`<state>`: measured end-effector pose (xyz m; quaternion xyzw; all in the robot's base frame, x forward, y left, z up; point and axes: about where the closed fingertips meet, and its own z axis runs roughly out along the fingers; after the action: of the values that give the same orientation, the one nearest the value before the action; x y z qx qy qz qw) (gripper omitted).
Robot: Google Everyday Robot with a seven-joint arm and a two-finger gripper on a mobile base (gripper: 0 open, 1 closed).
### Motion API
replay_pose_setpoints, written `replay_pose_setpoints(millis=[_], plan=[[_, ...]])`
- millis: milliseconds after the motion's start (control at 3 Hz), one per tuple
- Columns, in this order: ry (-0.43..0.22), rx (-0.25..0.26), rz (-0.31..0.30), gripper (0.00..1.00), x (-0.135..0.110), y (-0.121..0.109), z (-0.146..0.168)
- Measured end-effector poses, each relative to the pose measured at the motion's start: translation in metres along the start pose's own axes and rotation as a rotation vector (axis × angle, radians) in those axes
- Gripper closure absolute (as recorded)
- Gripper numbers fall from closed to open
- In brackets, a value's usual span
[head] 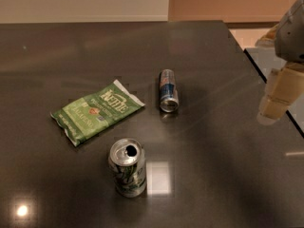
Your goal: Place redbull can upright
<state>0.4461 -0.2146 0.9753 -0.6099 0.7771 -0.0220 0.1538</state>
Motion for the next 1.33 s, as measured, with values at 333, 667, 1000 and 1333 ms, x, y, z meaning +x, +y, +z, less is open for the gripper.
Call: replay_pose_setpoints(millis=[333, 667, 1000, 1333], plan=[[-0.011, -0.044, 0.02, 0.0, -0.012, -0.018, 0.014], [-0.009, -0.081, 0.092, 0.0, -0.031, -0.041, 0.033], [-0.001, -0.093, 0.222, 0.0, -0.054, -0.059, 0.055], [0.014, -0.102, 0.352, 0.0, -0.077, -0.067, 0.075]])
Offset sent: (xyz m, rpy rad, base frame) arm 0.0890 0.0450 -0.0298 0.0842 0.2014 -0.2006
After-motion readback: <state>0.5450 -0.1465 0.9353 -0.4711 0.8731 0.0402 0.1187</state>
